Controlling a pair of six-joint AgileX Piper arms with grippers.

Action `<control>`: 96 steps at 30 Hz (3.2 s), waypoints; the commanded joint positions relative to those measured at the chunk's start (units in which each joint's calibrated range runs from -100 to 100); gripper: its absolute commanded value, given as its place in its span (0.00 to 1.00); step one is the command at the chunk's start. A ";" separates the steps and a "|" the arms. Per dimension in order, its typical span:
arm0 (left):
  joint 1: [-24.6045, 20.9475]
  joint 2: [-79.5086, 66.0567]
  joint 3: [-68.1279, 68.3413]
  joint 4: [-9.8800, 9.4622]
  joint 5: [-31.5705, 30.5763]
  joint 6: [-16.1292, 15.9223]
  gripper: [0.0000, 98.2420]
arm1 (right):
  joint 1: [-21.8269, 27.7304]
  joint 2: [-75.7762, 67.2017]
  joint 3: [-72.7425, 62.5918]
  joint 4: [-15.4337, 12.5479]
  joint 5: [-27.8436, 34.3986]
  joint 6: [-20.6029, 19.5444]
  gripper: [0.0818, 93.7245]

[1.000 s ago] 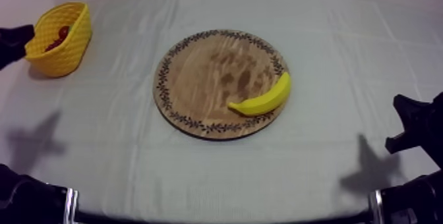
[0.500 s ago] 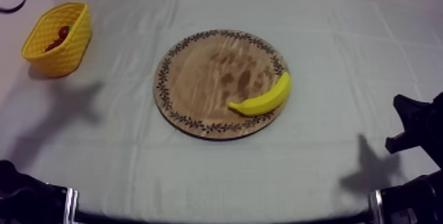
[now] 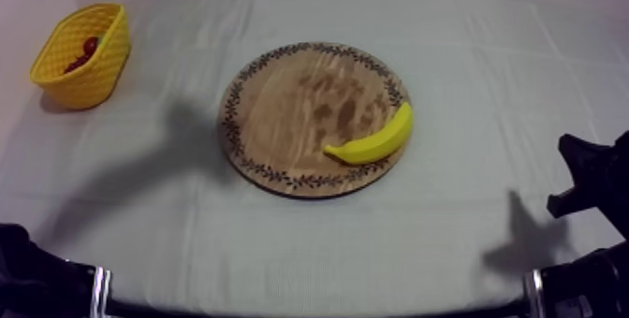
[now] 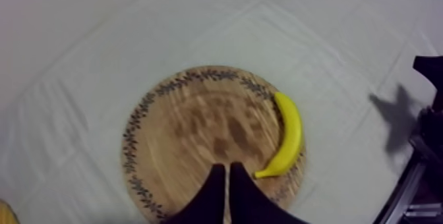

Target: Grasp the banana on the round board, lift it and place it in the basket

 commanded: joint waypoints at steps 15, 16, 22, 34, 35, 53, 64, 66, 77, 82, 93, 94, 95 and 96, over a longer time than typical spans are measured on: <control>5.04 14.88 -5.67 1.98 0.66 0.77 0.63 | 0.01 0.03 -0.03 0.00 0.00 0.02 0.00; 5.07 15.45 -5.93 2.02 1.06 0.94 0.67 | 0.01 0.03 -0.03 0.00 0.00 0.02 0.00; 5.36 19.66 -9.13 2.34 2.97 0.81 0.80 | 0.01 0.03 -0.03 0.00 0.00 0.02 0.00; 5.65 31.68 -14.08 3.65 2.86 -0.95 0.81 | 0.01 0.03 -0.03 0.00 0.00 0.02 0.00; 5.67 32.62 -14.43 3.78 2.78 -1.14 0.81 | 0.01 0.03 -0.03 0.00 0.00 0.02 0.00; 7.71 43.27 -20.10 4.50 5.05 -3.06 0.79 | 0.01 0.03 -0.03 0.00 0.00 0.02 0.00; 8.26 49.89 -29.23 4.22 11.35 -3.82 0.78 | 0.01 0.03 -0.03 0.00 0.00 0.02 0.00; 8.39 50.92 -30.79 4.20 12.45 -3.90 0.78 | 0.01 0.03 -0.03 0.00 0.00 0.02 0.00; 8.83 55.91 -37.33 4.38 18.88 -3.80 0.69 | 0.01 0.03 -0.03 0.00 0.00 0.02 0.00; 8.84 57.38 -39.50 4.44 20.90 -3.49 0.51 | 0.01 0.03 -0.03 0.00 0.00 0.02 0.00; 8.82 61.83 -46.72 4.88 27.27 -3.04 0.28 | 0.01 0.03 -0.03 0.00 0.00 0.02 0.00; 8.82 61.81 -46.93 4.89 27.44 -3.00 0.26 | 0.01 0.03 -0.03 0.00 0.00 0.02 0.00; 8.82 61.72 -47.13 4.85 27.61 -2.93 0.23 | 0.01 0.03 -0.03 0.00 0.00 0.02 0.00; 8.82 61.48 -47.35 4.77 27.79 -2.85 0.21 | 0.01 0.03 -0.03 0.00 0.00 0.02 0.00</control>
